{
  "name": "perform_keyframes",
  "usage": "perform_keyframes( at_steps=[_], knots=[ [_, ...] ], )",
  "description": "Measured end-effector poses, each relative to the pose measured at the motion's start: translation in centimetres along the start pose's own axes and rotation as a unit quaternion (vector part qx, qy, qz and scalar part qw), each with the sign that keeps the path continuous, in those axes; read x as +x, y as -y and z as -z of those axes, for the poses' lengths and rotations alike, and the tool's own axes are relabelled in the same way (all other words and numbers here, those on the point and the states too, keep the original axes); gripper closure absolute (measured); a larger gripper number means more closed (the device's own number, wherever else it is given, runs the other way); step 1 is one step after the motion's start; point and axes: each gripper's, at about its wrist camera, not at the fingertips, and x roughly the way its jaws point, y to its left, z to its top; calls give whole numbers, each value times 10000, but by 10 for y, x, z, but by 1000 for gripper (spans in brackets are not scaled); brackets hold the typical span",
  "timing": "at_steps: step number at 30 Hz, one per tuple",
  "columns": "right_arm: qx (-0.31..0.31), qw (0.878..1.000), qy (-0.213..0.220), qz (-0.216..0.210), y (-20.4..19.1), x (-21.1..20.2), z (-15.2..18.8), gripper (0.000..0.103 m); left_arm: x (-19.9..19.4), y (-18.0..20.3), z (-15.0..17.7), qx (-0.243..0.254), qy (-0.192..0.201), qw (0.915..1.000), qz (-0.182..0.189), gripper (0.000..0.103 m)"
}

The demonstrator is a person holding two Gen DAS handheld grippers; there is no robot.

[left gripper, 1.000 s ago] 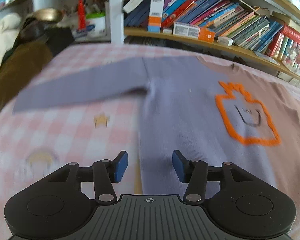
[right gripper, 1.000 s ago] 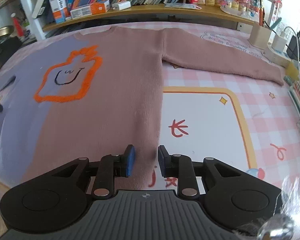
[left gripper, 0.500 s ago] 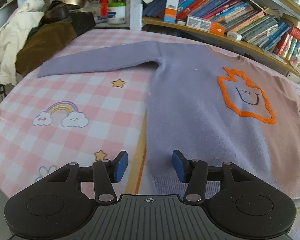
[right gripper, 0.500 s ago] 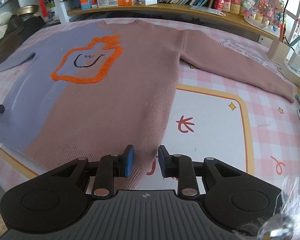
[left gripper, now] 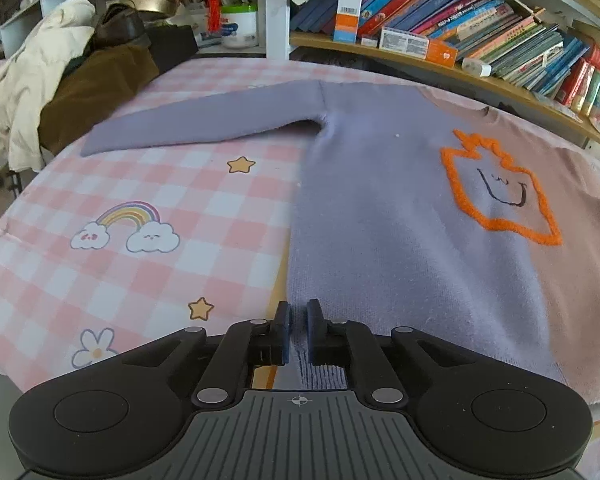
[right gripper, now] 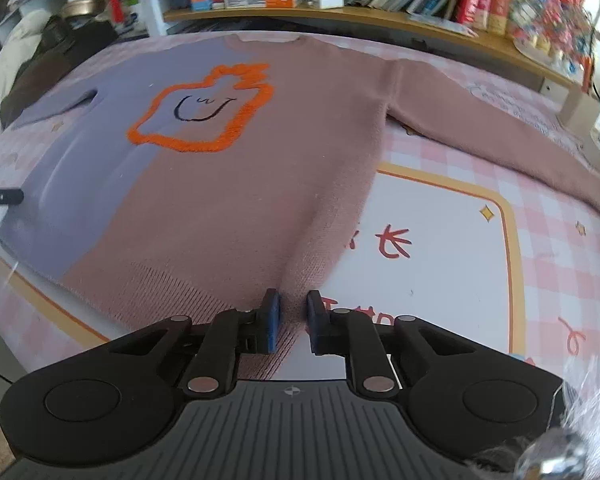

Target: Fold clothes

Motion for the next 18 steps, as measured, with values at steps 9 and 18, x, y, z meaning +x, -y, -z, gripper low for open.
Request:
perform_keyframes(
  at_steps=[9,18],
  knots=[
    [-11,10000,66,-1,1,1,2,90,2,2,-1,73,11,10000,-67,95],
    [94,9999,122,64,3,0,2,80,-18,5,-2,31,410,9983,-423,82]
  ],
)
